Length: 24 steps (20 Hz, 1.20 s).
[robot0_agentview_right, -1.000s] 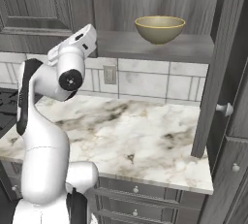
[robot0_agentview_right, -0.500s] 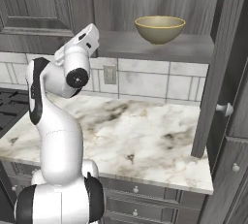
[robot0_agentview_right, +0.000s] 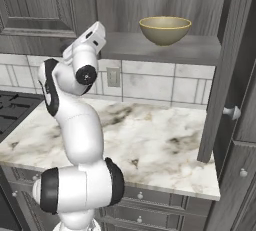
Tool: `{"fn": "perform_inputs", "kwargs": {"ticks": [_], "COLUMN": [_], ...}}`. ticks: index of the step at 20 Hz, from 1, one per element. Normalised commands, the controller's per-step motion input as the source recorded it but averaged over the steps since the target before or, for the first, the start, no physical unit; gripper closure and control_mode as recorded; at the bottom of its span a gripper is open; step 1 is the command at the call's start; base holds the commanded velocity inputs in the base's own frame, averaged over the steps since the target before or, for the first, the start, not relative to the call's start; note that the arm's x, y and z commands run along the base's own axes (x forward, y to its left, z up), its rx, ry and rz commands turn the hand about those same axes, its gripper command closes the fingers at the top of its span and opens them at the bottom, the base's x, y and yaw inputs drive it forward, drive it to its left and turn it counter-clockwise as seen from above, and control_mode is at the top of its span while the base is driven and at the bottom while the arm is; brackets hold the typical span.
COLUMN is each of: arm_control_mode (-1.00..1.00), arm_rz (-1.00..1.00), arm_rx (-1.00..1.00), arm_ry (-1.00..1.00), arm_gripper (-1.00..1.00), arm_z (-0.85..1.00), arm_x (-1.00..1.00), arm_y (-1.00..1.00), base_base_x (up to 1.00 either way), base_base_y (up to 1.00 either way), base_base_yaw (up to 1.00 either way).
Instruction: Move the bowls from the cabinet to the plates on the dining table.
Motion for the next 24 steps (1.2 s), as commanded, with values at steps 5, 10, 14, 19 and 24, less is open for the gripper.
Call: {"fn": "perform_inputs", "kwargs": {"ticks": [5, 10, 14, 19, 24], "arm_control_mode": [-1.00, -1.00, -1.00, -1.00, -1.00], "arm_rz": [0.00, 0.00, 0.00, -0.01, 0.00], "arm_rx": [-0.09, -0.09, -0.05, -0.01, 0.00], "arm_ry": [-0.02, -0.02, 0.00, 0.00, -0.01], "arm_gripper": [-1.00, -1.00, 1.00, 1.00, 1.00], "arm_z": [-0.13, -0.10, -0.05, -0.01, -0.02], "arm_x": [0.44, 0.45, 0.48, 0.24, 0.04], "arm_y": [0.00, 0.00, 0.00, 0.00, 0.10], "base_base_x": [0.00, 0.00, 0.00, 0.00, 0.00], "base_base_y": [0.00, 0.00, 0.00, 0.00, 0.00], "base_base_yaw": [0.00, 0.00, 0.00, 0.00, 0.00]}}
